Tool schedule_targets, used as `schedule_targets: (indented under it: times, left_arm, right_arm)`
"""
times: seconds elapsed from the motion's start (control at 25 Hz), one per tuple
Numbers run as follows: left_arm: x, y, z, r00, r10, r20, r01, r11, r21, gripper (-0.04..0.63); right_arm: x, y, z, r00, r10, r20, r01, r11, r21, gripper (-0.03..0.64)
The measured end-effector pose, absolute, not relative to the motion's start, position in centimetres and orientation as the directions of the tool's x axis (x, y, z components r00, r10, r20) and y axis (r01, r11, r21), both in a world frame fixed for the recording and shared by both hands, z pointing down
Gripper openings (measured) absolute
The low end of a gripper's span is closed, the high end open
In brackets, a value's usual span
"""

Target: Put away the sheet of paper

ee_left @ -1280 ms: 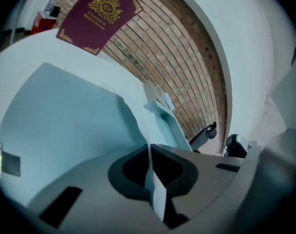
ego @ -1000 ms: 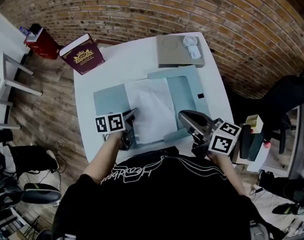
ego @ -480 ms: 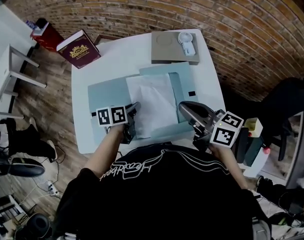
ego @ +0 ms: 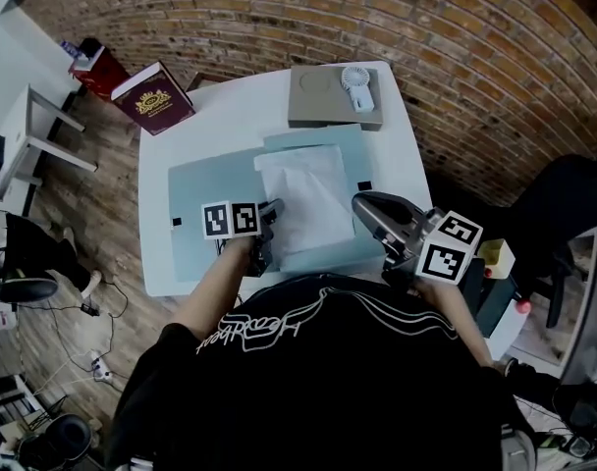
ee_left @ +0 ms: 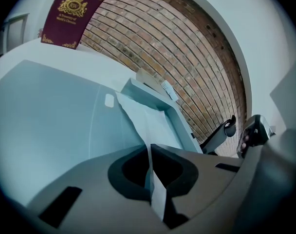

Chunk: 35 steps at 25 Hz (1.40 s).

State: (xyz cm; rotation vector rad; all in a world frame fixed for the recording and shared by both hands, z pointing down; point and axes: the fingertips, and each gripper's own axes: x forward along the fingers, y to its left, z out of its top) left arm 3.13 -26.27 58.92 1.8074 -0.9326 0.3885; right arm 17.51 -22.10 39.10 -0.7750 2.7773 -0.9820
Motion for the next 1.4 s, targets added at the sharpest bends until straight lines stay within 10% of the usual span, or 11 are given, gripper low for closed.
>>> schedule_targets:
  times: [0.6,0.72,0.88,1.24,1.4]
  left_arm:
    - [5.2,-26.9,59.6,0.546,-0.424,0.722,-0.836,-0.225,0.501,0.039]
    - [5.2,-26.9,59.5,0.507,-0.451,0.734,-0.861,-0.226,0.456,0.240]
    - [4.3,-27.1,59.3,0.442,-0.503,0.743,-0.897,-0.224,0.382,0.320]
    - [2.7,-26.4,56.2,0.486,-0.559,0.672,-0.871,-0.246,0.425,0.326]
    - [1.7,-25.3,52.2,0.538,-0.597,0.596,-0.839,-0.309,0.447,0.202]
  right_arm:
    - [19.3,-22.1,39.5,-0.885,-0.459,0.074,-0.405,0.684,-0.607,0.002]
    - [19.2,-22.1,39.6,-0.891,-0.448,0.070,-0.394,0.689,-0.609,0.002]
    - [18.7,-21.9,39.9,-0.901,-0.427,0.069,-0.377,0.696,-0.611,0.002]
    - [18.1,-21.3,39.4,-0.899,-0.432,0.077,-0.395,0.720,-0.571,0.002]
    - [17.1,-20.7,38.9,-0.894,-0.440,0.079,-0.402,0.714,-0.574,0.003]
